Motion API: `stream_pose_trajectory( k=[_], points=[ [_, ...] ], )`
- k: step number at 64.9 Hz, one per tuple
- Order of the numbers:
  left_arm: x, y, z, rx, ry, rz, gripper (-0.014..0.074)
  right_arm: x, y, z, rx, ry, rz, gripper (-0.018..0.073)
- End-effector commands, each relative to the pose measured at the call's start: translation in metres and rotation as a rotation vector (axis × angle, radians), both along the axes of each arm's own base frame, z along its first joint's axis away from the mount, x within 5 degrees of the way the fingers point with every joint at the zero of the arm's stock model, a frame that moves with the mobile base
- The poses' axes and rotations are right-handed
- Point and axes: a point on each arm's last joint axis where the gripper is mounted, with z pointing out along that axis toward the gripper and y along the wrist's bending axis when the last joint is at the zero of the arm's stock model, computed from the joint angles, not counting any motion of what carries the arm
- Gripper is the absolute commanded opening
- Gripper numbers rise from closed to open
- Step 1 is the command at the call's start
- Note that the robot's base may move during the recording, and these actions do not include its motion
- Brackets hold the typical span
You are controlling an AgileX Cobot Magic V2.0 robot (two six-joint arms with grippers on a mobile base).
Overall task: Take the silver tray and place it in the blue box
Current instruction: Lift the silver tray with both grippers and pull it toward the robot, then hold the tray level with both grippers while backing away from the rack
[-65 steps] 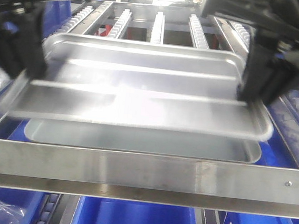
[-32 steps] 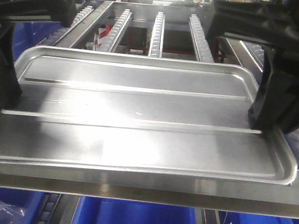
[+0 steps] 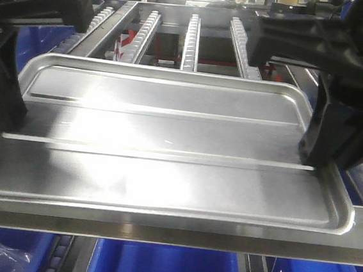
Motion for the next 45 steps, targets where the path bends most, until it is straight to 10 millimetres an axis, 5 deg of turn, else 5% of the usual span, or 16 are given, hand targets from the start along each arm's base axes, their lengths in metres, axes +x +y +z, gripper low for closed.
stream_pose_trajectory(
  k=[1, 45],
  points=[
    [0.0001, 0.0053, 0.0132, 0.007, -0.057, 0.003, -0.0015, 0.0026, -0.0052, 0.0137, -0.009, -0.079, 0.012, 0.0059],
    [-0.0055, 0.0052, 0.0103, -0.006, 0.018, 0.027, -0.0015, 0.0026, -0.0051, 0.0137, -0.008, -0.079, 0.011, 0.0059]
  ],
)
